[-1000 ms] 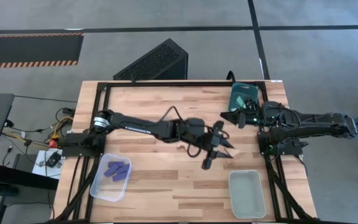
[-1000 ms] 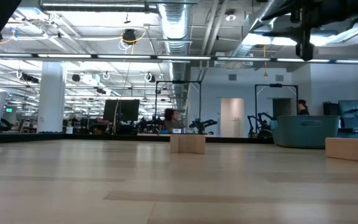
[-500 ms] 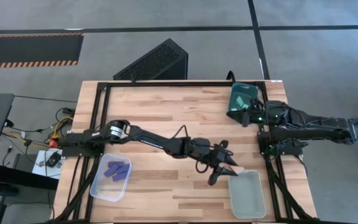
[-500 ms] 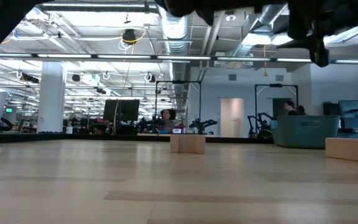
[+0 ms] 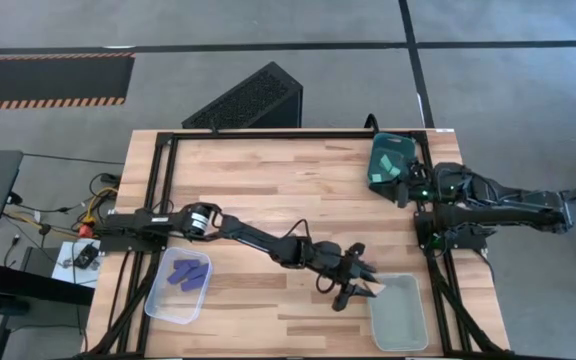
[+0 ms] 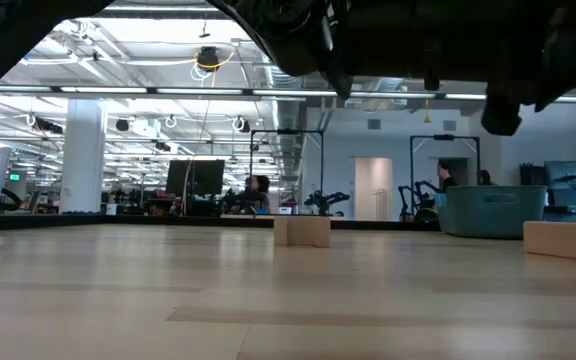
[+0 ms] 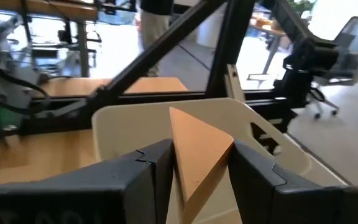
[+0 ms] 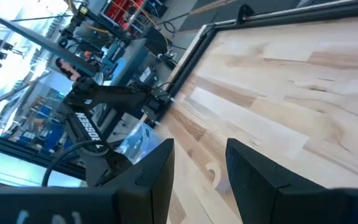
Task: Sort & place blocks by color
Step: Put the top brown block into the gray bin, then put the bottom brown block into the gray bin
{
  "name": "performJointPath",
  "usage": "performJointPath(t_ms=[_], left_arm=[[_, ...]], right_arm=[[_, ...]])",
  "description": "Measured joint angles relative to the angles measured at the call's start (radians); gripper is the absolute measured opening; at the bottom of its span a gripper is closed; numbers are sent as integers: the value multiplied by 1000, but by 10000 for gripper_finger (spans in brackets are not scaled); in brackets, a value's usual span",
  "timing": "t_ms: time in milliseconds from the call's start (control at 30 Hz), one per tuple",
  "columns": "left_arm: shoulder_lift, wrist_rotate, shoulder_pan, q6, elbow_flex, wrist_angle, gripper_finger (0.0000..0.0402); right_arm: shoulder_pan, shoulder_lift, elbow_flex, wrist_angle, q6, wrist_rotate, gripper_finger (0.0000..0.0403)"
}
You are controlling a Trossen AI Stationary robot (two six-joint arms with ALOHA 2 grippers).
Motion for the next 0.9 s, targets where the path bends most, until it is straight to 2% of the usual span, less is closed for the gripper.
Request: performJointPath(t_ms=[233,533,633,900], left_arm=[[-3,-93,-12,30,1,13,137],[-3,-101,-13,30,1,21,145],[-3,-135,-13,30,0,13,145],[-4,-139,13,-73,29,2,145]], right_arm=[[23,2,0,1,-2,1,166],[22,2,0,2,-5,9,166],[22,2,0,2,-4,10,166],[23,2,0,3,3,10,166]])
